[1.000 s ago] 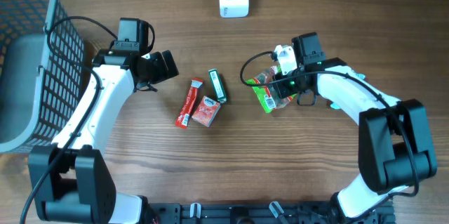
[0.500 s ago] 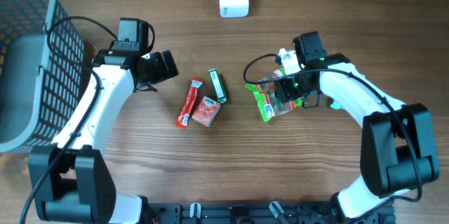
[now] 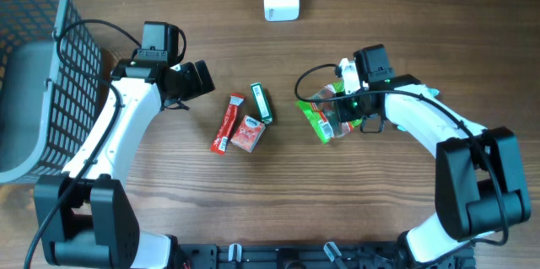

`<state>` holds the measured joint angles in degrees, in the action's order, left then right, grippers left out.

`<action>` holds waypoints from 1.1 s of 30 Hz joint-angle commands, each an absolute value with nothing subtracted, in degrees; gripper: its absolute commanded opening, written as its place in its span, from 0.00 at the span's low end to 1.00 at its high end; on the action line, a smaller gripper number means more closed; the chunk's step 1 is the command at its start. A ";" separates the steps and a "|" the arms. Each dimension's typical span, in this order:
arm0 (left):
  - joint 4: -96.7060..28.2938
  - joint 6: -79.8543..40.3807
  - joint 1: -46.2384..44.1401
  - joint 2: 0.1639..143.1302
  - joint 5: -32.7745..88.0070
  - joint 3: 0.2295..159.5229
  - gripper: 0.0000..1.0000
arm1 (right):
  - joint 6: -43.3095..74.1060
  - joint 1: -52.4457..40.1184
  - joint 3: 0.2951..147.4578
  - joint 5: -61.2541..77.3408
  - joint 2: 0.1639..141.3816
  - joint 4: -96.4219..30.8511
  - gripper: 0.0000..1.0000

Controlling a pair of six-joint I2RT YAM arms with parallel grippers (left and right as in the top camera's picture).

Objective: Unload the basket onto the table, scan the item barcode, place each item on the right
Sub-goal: 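Lift the lime-green bag toward the white scanner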

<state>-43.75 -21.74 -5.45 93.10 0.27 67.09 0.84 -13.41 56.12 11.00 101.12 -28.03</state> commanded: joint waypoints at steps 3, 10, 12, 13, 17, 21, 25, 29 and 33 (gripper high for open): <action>-43.79 -21.47 -5.34 93.54 -0.03 67.29 1.00 | -0.27 -13.34 63.16 12.69 94.80 -34.74 0.04; -43.77 -21.47 -5.34 93.54 -0.03 67.29 1.00 | -4.58 -17.74 65.84 3.44 79.57 -38.30 0.04; -43.79 -21.47 -5.34 93.54 -0.03 67.29 1.00 | -8.12 -19.00 65.93 3.09 76.88 -38.15 0.04; -43.79 -21.47 -5.34 93.54 -0.03 67.29 1.00 | -11.09 -19.75 66.43 3.84 75.37 -38.11 0.04; -43.79 -21.47 -5.34 93.54 -0.03 67.29 1.00 | -12.16 -22.20 71.48 4.99 74.91 -39.88 0.04; -43.79 -21.47 -5.34 93.54 -0.03 67.29 1.00 | -14.57 -23.57 84.95 5.98 80.23 -47.57 0.04; -43.79 -21.47 -5.34 93.54 -0.03 67.29 1.00 | -16.78 -23.73 101.16 5.93 88.79 -58.24 0.04; -43.79 -21.47 -5.34 93.54 -0.03 67.29 1.00 | -18.13 -23.88 112.71 5.78 98.32 -61.67 0.04; -43.79 -21.47 -5.34 93.54 -0.03 67.29 1.00 | -22.46 -25.47 113.14 4.82 105.47 -54.89 0.04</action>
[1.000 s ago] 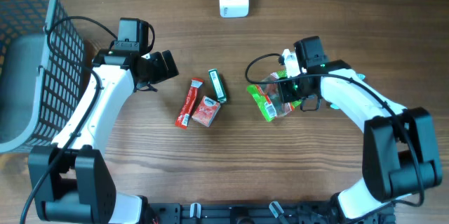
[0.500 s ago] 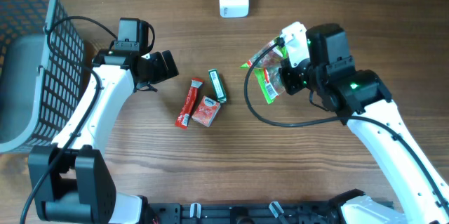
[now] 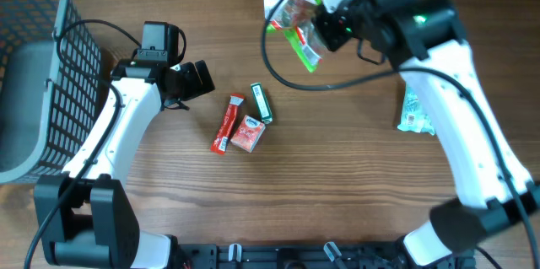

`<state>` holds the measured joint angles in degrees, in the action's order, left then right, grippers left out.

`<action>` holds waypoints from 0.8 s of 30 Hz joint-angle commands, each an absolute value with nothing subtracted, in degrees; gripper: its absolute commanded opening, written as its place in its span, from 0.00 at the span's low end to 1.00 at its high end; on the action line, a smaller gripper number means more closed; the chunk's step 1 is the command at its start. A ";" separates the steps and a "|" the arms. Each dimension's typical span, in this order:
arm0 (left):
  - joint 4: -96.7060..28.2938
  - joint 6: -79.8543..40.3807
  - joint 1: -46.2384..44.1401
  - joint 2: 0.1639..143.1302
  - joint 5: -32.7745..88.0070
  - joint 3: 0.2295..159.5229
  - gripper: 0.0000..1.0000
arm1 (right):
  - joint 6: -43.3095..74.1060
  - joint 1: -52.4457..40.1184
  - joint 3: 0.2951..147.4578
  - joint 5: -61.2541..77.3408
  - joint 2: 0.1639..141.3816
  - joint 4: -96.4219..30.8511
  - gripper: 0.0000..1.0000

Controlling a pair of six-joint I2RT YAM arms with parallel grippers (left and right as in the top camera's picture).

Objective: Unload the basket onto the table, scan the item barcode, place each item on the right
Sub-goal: 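Lift the lime-green bag toward the white scanner, then hold the lime-green bag up in front of the white scanner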

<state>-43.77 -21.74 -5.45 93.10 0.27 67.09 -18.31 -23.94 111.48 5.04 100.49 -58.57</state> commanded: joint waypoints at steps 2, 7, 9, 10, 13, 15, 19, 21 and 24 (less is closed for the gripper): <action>-43.77 -21.47 -5.34 93.54 -0.03 67.29 1.00 | -22.55 -26.92 113.14 0.25 109.12 -50.30 0.04; -43.79 -21.47 -5.34 93.54 -0.03 67.29 1.00 | -27.77 -28.40 113.12 -8.75 116.27 -33.56 0.04; -43.79 -21.47 -5.34 93.54 -0.03 67.29 1.00 | -31.88 -28.56 113.10 -11.11 118.91 -27.29 0.05; -43.79 -21.47 -5.34 93.54 -0.03 67.29 1.00 | -33.78 -28.58 113.01 -12.56 120.16 -24.40 0.04; -43.79 -21.47 -5.34 93.54 -0.03 67.29 1.00 | -41.98 -28.60 112.99 -20.34 125.99 -11.68 0.04; -43.79 -21.47 -5.34 93.54 -0.03 67.29 1.00 | -46.33 -28.60 112.99 -24.88 129.43 -2.15 0.04; -43.79 -21.47 -5.34 93.54 -0.03 67.29 1.00 | -52.84 -28.60 112.99 -31.75 136.55 18.90 0.04; -43.77 -21.47 -5.34 93.54 -0.03 67.29 1.00 | -58.22 -28.60 112.99 -33.76 140.09 28.69 0.05; -43.79 -21.47 -5.34 93.54 -0.03 67.29 1.00 | -63.59 -28.88 112.99 -33.89 144.42 38.89 0.04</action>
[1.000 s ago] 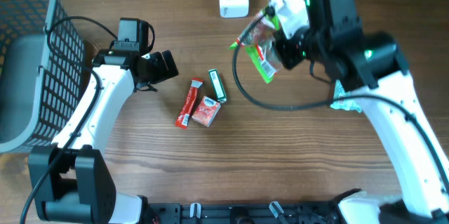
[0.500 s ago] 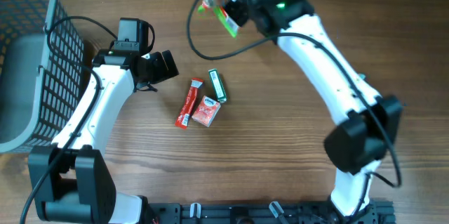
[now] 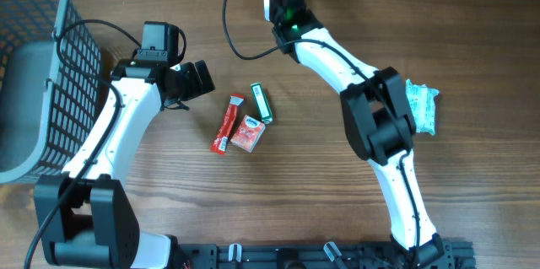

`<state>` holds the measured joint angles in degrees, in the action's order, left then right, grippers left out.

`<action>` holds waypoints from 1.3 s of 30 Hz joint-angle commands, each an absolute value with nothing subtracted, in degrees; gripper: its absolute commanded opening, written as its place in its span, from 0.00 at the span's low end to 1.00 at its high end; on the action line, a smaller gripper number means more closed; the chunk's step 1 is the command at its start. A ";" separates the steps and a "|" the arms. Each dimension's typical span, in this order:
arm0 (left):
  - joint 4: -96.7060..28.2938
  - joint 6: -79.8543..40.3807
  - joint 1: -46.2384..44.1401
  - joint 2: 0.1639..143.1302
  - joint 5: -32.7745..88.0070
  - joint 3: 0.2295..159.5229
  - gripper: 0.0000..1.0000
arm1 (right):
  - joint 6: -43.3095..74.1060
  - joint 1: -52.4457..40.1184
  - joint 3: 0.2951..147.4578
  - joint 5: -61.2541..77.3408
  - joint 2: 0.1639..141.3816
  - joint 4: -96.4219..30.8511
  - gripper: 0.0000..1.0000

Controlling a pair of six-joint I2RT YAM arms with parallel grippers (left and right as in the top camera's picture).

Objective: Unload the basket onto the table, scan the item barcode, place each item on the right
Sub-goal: 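Hold the lime-green bag up in front of the white scanner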

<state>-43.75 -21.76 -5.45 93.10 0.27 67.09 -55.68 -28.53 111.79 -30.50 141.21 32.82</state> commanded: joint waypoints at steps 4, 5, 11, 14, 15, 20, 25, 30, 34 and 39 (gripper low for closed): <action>-43.79 -21.47 -5.34 93.54 -0.03 67.29 1.00 | -65.17 -29.08 112.97 -32.56 147.92 40.53 0.04; -43.79 -21.47 -5.34 93.54 -0.03 67.29 1.00 | -65.21 -29.08 112.97 -32.60 148.88 41.54 0.04; -43.79 -21.47 -5.34 93.54 -0.03 67.29 1.00 | -59.88 -29.74 112.92 -32.64 149.80 40.66 0.04; -43.79 -21.47 -5.34 93.54 -0.03 67.29 1.00 | -59.79 -30.44 112.92 -33.01 149.80 37.15 0.04; -43.79 -21.47 -5.34 93.54 -0.03 67.29 1.00 | -59.77 -30.94 112.92 -33.58 149.80 35.00 0.04; -43.79 -21.47 -5.34 93.54 -0.03 67.29 1.00 | -53.32 -33.17 112.92 -38.02 149.80 28.45 0.04; -43.79 -21.47 -5.34 93.54 -0.03 67.29 1.00 | -51.59 -33.93 112.92 -41.95 149.77 22.35 0.04; -43.79 -21.47 -5.34 93.54 -0.03 67.29 1.00 | -42.63 -34.06 112.92 -41.36 148.03 11.57 0.04; -43.79 -21.47 -5.34 93.54 -0.03 67.29 1.00 | -35.05 -34.00 112.92 -33.89 141.69 0.14 0.04; -43.77 -21.47 -5.34 93.54 -0.03 67.29 1.00 | -29.43 -32.86 112.92 -29.82 133.10 -7.51 0.04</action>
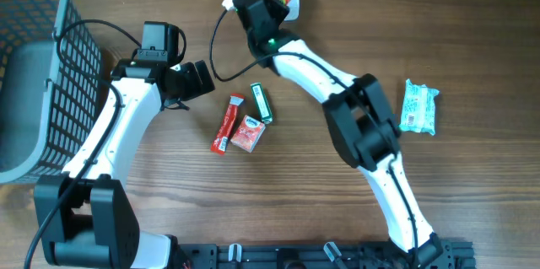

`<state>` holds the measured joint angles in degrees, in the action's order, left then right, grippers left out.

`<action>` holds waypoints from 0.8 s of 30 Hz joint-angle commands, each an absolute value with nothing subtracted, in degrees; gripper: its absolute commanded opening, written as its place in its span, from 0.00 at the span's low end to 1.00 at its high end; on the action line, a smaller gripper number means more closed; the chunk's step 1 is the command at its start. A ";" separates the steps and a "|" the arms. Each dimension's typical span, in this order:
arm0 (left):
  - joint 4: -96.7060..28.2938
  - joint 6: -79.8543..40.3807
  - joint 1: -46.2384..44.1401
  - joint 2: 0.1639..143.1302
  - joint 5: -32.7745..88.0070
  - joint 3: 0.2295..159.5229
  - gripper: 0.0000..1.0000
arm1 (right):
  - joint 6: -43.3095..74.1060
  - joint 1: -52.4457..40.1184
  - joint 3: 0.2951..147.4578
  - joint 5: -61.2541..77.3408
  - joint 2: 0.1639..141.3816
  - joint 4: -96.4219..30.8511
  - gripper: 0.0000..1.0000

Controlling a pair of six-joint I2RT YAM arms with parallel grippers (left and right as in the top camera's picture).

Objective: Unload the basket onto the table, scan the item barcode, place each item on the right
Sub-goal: 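Hold the lime-green bag up in front of the white scanner, then lower the bag onto the right side beside the wet-wipe pack, release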

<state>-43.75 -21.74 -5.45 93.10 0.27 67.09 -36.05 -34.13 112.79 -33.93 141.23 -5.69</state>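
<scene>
My right gripper is shut on a crinkly snack bag printed in green, red and orange. It holds the bag at the table's far edge, right over the white barcode scanner (293,9), of which only a corner shows. The right arm stretches from the near right corner to that spot. My left gripper (201,78) hangs left of centre, holding nothing; its jaws are too dark to read.
A red stick sachet (226,124), a small red pack (247,134) and a green pack (261,103) lie mid-table. A teal packet (419,107) lies at the right. A grey mesh basket (34,67) stands at the left edge.
The right wrist has shifted a little left and nearer, and the snack bag, hidden before, now shows over the scanner. The left arm and the loose packs have not moved.
The right gripper first held the snack bag low over the table, right of centre. Then it held the bag raised beside the scanner, with the teal packet uncovered at the right. After that it covered the scanner at the far edge, and now the bag shows there.
</scene>
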 commanded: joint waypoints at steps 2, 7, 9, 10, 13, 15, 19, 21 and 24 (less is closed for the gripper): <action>-43.77 -21.47 -5.34 93.54 -0.03 67.29 1.00 | -24.77 -31.83 112.92 -28.18 127.37 -13.91 0.04; -43.79 -21.47 -5.34 93.54 -0.03 67.29 1.00 | -11.49 -28.34 112.92 -25.80 115.52 -33.47 0.04; -43.79 -21.47 -5.34 93.54 -0.03 67.29 1.00 | -6.22 -26.13 112.92 -23.86 112.20 -42.63 0.04; -43.77 -21.47 -5.34 93.54 -0.03 67.29 1.00 | -4.82 -25.23 112.92 -22.65 111.42 -45.74 0.04; -43.79 -21.47 -5.34 93.54 -0.03 67.29 1.00 | -0.16 -19.29 112.88 -14.33 110.39 -61.95 0.04; -43.79 -21.47 -5.34 93.54 -0.03 67.29 1.00 | 1.13 -15.33 110.89 -9.47 110.67 -68.31 0.04; -43.79 -21.47 -5.34 93.54 -0.03 67.29 1.00 | 4.62 -8.32 99.81 -7.66 110.69 -70.74 0.05; -43.79 -21.47 -5.34 93.54 -0.03 67.29 1.00 | 4.47 -6.07 94.63 -7.73 110.69 -68.64 0.14; -43.79 -21.47 -5.34 93.54 -0.03 67.29 1.00 | 4.51 -2.04 87.02 -10.92 110.67 -62.81 0.65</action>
<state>-43.77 -21.76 -5.45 93.10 0.27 67.09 2.96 -4.84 91.88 -9.85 110.59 -65.80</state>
